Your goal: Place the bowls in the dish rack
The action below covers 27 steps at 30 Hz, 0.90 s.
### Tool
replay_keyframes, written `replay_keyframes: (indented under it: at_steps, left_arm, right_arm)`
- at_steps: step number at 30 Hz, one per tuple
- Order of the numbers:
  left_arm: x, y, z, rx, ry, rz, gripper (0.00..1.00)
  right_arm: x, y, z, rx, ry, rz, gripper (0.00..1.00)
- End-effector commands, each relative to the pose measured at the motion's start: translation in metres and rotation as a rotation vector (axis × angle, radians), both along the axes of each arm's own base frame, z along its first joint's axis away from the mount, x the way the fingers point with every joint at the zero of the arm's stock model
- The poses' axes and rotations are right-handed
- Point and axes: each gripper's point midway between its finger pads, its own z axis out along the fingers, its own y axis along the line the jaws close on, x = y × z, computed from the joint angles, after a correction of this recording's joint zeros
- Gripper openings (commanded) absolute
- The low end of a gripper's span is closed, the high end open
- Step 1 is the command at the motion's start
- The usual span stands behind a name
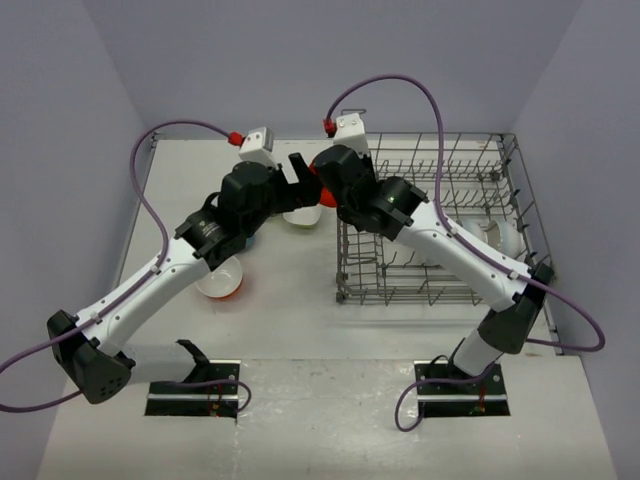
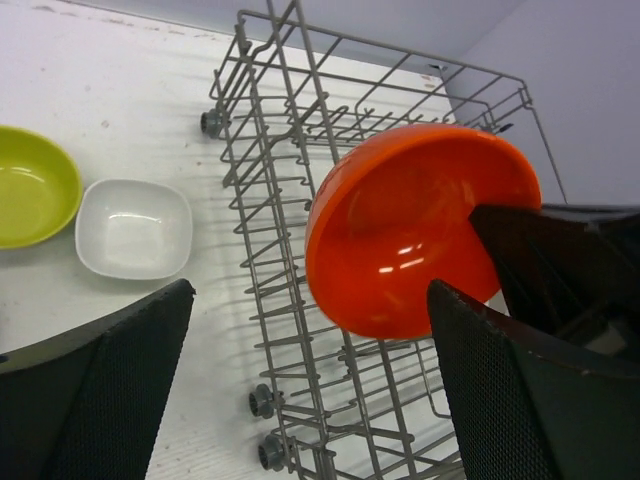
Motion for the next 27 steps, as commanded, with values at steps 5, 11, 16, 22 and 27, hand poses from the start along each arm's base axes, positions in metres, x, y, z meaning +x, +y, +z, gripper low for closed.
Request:
replay_keyframes:
  at_steps: [5,11,16,22,27]
  left_arm:
    - [-0.001,-0.024,0.029,-0.048,-0.091,-0.117,1.0]
    - [0.008,-0.046,0.012,-0.026,-0.084,-0.189,1.0]
    - [0.023,-0.068,-0.004,0.003,-0.07,-0.241,1.0]
    - [0.036,-0.089,-0.024,0.036,-0.051,-0.292,1.0]
    - [0.042,-0.094,-0.039,0.06,-0.037,-0.303,1.0]
  right_arm:
    - [0.032,-0.111,0.064,-0.257,-0.127,-0.193,0.0]
    - [0.051,-0.2,0.06,-0.583,-0.032,-0.274,0.0]
    - [0.065,-0.249,0.057,-0.766,0.05,-0.362,0.0]
    - [0.075,-0.317,0.051,-0.994,0.243,-0.603,0.0]
    - [0.086,-0.344,0.027,-1.075,0.378,-0.669,0.0]
